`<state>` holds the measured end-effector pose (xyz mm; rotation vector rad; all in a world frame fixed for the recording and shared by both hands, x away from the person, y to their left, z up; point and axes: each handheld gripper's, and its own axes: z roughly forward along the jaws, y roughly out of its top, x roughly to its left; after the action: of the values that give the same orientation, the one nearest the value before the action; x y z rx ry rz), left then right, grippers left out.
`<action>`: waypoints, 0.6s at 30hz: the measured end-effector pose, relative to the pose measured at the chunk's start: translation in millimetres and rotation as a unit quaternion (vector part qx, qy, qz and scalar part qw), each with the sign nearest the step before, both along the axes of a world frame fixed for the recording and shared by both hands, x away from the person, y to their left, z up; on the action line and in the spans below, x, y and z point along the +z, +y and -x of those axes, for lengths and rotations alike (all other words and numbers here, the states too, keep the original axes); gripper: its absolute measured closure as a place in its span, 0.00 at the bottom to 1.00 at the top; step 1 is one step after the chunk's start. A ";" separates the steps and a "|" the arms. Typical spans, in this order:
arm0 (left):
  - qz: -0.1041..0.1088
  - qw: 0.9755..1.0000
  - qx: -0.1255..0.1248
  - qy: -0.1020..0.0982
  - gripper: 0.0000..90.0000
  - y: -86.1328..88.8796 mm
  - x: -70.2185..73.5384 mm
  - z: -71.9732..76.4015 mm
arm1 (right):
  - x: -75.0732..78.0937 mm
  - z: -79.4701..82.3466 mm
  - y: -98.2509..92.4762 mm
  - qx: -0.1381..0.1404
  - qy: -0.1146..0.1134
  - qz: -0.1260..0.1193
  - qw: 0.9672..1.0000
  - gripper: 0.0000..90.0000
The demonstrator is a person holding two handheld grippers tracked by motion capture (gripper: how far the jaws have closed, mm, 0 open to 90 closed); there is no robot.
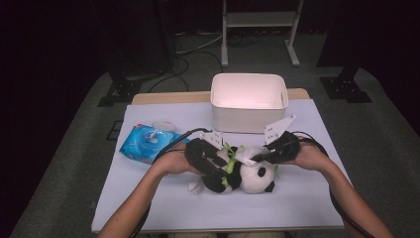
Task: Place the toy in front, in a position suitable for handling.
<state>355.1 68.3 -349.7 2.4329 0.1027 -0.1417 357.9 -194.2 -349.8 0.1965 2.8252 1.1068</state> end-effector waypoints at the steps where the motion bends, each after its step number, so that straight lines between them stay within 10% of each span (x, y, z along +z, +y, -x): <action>1: 0.000 1.000 0.000 0.000 0.65 0.0 0.0 0.0 | 0.0 0.0 0.0 0.000 0.000 0.000 1.000 0.90; 18: 0.009 1.000 0.006 -0.017 0.57 -17.2 13.7 -0.3 | -12.7 15.0 -5.3 0.007 0.007 -0.029 1.000 0.90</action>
<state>355.4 51.1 -336.1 2.4150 0.1004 -0.0944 342.9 -199.5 -362.5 0.1913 2.8129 1.1963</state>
